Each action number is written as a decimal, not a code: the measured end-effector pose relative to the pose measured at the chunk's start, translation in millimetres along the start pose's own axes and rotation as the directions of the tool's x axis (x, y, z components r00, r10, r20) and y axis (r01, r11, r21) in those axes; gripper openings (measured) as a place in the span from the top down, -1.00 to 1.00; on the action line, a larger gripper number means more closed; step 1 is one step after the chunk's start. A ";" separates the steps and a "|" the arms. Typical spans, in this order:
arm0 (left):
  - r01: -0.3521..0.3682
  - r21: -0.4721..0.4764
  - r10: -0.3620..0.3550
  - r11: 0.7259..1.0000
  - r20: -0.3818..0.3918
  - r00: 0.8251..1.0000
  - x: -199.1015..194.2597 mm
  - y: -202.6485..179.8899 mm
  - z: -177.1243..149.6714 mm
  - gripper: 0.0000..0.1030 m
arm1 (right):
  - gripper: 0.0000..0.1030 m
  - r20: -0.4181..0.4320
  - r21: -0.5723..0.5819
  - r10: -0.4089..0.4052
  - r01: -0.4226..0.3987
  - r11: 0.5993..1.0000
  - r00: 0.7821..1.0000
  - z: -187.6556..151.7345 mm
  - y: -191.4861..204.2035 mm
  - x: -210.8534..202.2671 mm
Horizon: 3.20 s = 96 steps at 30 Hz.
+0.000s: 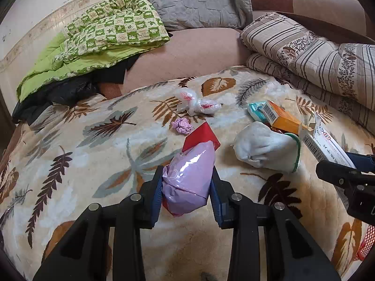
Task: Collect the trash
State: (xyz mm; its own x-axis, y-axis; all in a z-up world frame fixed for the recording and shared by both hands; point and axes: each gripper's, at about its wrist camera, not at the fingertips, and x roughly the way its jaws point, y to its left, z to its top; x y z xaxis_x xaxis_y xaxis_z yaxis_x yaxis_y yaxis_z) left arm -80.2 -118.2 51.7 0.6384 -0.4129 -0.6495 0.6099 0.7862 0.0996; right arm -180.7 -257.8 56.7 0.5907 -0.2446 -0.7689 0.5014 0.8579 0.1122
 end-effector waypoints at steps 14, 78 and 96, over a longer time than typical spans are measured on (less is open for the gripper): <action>0.016 0.005 -0.016 1.000 -0.001 1.000 -0.7 -1.1 0.9 0.33 | -0.19 -0.001 -0.007 0.002 -0.002 1.000 1.000 1.4 1.7 1.0; 0.238 0.041 -0.238 0.970 -0.013 0.971 -33.8 -34.4 -12.4 0.33 | -0.19 0.073 0.184 -0.028 0.014 0.983 0.997 -10.9 -57.7 -54.6; 0.708 0.305 -0.679 0.637 -0.213 0.702 -127.9 -248.8 -25.1 0.32 | -0.19 0.085 0.565 -0.222 0.137 0.814 0.971 -170.6 -251.5 -189.1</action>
State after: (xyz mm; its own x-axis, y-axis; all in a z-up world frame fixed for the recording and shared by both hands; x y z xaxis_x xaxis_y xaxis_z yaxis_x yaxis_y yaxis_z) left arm -325.4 -249.5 91.0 -0.0658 -0.7264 -0.6841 0.9837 0.0679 -0.1668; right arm -526.3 -350.2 66.5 0.5161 -0.4661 -0.7186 0.8459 0.4092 0.3421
